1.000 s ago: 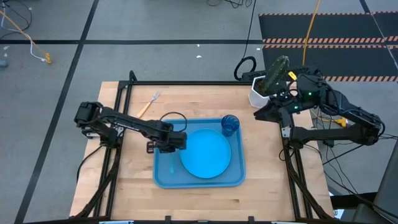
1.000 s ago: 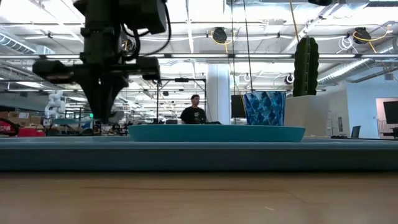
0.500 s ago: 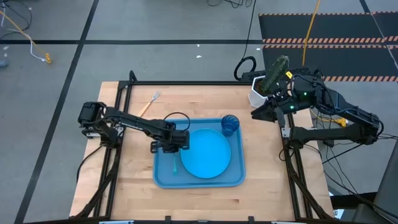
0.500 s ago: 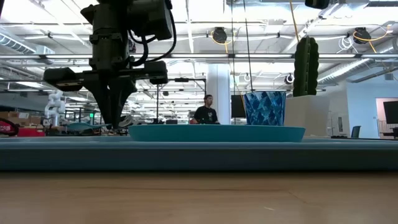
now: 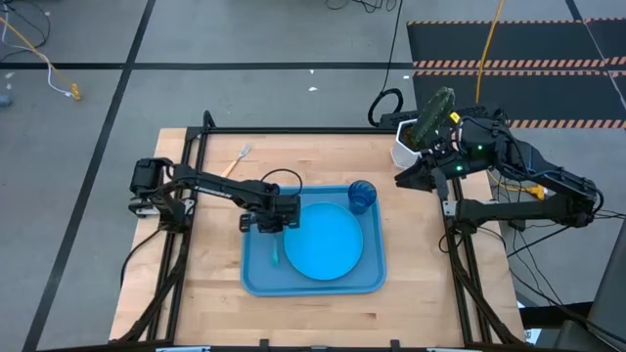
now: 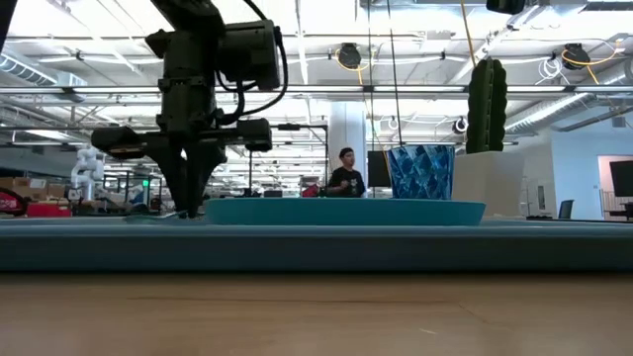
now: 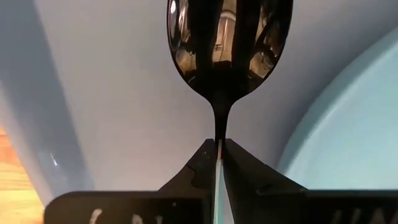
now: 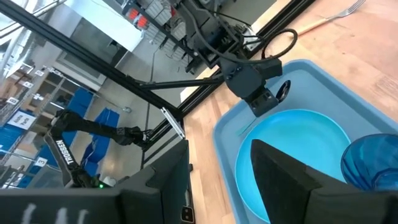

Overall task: Pick and place plate/cup/fork/spoon on tray
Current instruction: Put the blue spoon on the blue tray

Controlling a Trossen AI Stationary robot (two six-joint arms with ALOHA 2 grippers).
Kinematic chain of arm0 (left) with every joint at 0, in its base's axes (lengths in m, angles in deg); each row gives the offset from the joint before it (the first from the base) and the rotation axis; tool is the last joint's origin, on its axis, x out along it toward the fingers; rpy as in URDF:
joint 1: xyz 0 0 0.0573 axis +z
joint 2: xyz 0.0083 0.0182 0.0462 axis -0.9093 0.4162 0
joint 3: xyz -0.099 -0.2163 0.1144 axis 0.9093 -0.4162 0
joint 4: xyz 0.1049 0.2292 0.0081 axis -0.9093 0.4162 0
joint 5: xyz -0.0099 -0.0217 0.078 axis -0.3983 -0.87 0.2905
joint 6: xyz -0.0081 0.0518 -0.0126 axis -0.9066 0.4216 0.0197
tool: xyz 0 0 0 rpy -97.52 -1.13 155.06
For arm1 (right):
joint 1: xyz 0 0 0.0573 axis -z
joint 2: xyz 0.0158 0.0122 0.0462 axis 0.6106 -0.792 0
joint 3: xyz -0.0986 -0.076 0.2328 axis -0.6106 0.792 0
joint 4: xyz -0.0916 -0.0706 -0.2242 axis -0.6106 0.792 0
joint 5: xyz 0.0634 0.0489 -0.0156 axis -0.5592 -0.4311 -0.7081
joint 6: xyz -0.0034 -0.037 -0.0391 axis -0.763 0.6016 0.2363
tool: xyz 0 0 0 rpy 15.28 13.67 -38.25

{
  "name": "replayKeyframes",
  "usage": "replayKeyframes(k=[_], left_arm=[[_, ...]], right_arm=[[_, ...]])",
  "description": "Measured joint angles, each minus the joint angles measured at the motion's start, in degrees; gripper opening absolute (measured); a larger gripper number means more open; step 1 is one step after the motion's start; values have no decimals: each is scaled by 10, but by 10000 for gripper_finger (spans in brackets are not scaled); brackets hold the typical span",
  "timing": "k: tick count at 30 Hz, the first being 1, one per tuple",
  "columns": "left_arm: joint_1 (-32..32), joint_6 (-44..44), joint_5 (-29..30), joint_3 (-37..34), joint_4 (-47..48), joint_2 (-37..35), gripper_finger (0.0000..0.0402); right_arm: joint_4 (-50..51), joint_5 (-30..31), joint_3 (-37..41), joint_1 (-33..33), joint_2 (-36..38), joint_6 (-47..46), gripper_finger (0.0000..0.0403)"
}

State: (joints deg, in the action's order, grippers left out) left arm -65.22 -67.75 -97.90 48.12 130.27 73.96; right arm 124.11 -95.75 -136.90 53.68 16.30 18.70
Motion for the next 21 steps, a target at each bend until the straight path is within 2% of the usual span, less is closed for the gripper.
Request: replayKeyframes(k=[7,21], left_arm=[[1,10,-10,1,-20,5,26],[-4,22,-29,0,11,6,28]], right_arm=[[0,0,0,0,0,0,167],[1,0,0,0,0,6,167]])
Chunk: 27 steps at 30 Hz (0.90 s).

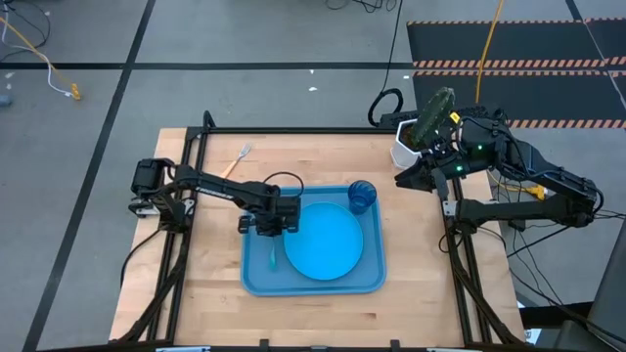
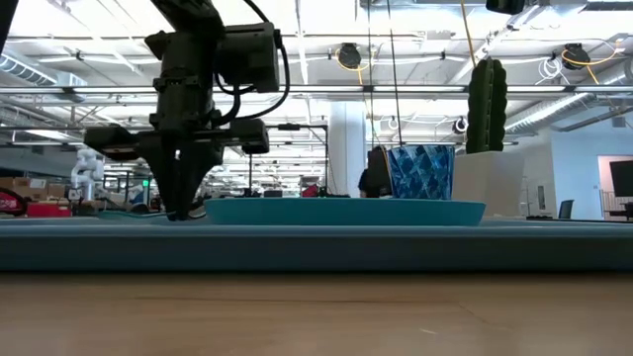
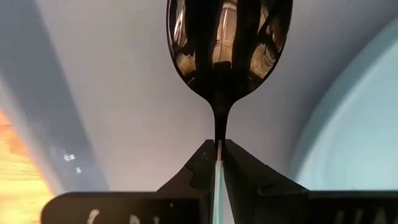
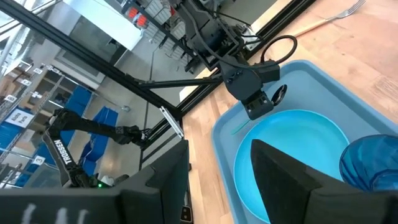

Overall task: Pick and place plate/cup/fork/spoon on tray
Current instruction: Put the blue spoon on the blue tray, then put the orange fork on the blue tray

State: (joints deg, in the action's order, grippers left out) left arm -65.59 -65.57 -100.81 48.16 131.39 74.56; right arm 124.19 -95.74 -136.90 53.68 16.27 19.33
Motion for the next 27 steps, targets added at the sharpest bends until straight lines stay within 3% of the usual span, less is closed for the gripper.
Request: replayKeyframes(k=[12,22,27], left_arm=[[2,1,4,0,0,0,32],[2,1,4,0,-1,0,122],[2,9,5,0,-2,0,148]], right_arm=[[5,0,0,0,0,-3,167],[5,0,0,0,0,-6,167],[5,0,0,0,0,-7,167]])
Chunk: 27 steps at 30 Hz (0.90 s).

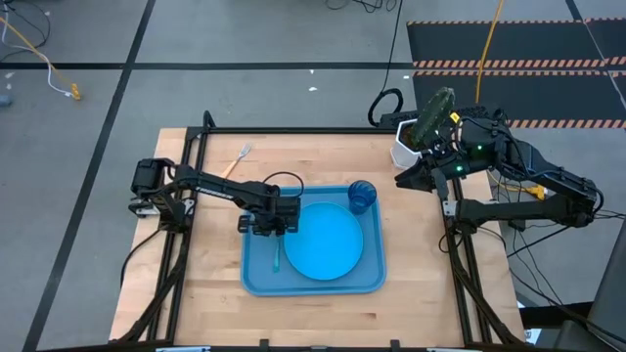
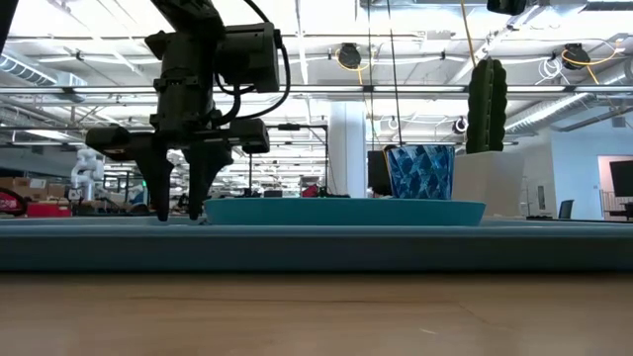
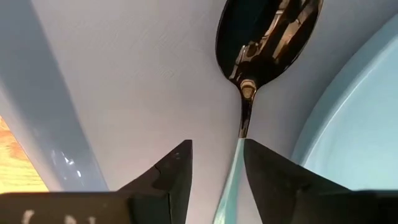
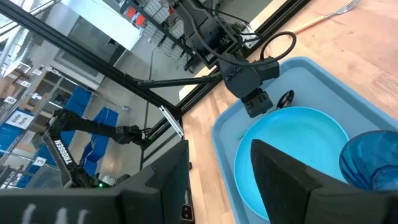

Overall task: Pick and place plate/cup/fork/spoon on tray
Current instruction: Put the orange fork on the blue tray

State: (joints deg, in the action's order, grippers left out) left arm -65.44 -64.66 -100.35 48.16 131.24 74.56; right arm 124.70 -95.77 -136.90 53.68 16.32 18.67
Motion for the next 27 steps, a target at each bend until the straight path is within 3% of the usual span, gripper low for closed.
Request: replayKeyframes(k=[10,16,27], left_arm=[[0,-9,0,0,-2,0,150],[0,-12,12,-1,-56,0,150],[46,66,65,-1,49,-67,150]], right_arm=[[1,0,0,0,0,0,167],[7,0,0,0,0,0,167],[7,-2,0,0,-2,0,167]])
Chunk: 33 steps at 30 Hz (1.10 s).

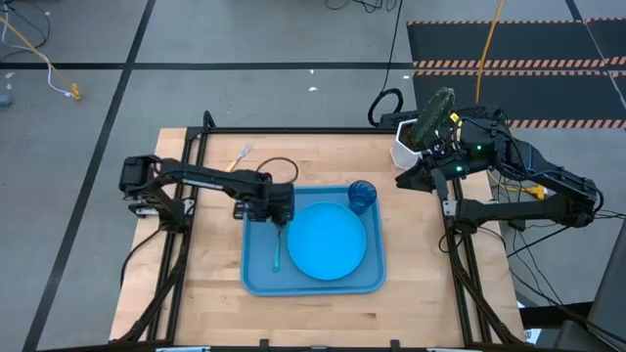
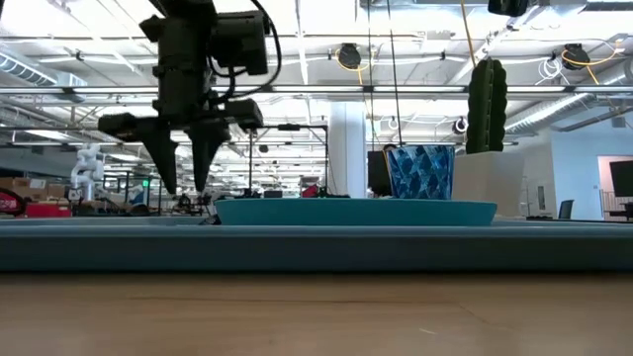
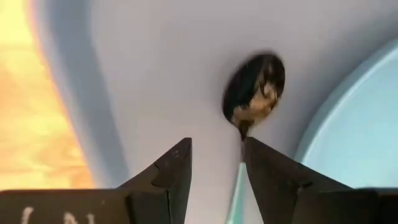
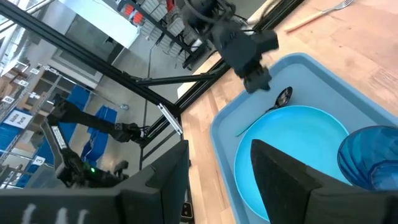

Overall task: Pick and place plate/cup/fork/spoon on tray
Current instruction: Put the orange fork on the blue tray

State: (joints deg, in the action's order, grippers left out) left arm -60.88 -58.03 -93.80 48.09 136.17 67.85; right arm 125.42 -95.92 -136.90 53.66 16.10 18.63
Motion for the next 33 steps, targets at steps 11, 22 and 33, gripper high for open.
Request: replayKeyframes(k=[11,22,33], left_arm=[[157,232,105,0,211,-107,149],[370,575,107,0,221,-115,149],[472,717,78,0,117,-79,149]], right_arm=[[0,12,0,0,-19,-15,167],[-13,79,0,0,-41,-45,167],[-14,137,0,0,-48,-68,167]])
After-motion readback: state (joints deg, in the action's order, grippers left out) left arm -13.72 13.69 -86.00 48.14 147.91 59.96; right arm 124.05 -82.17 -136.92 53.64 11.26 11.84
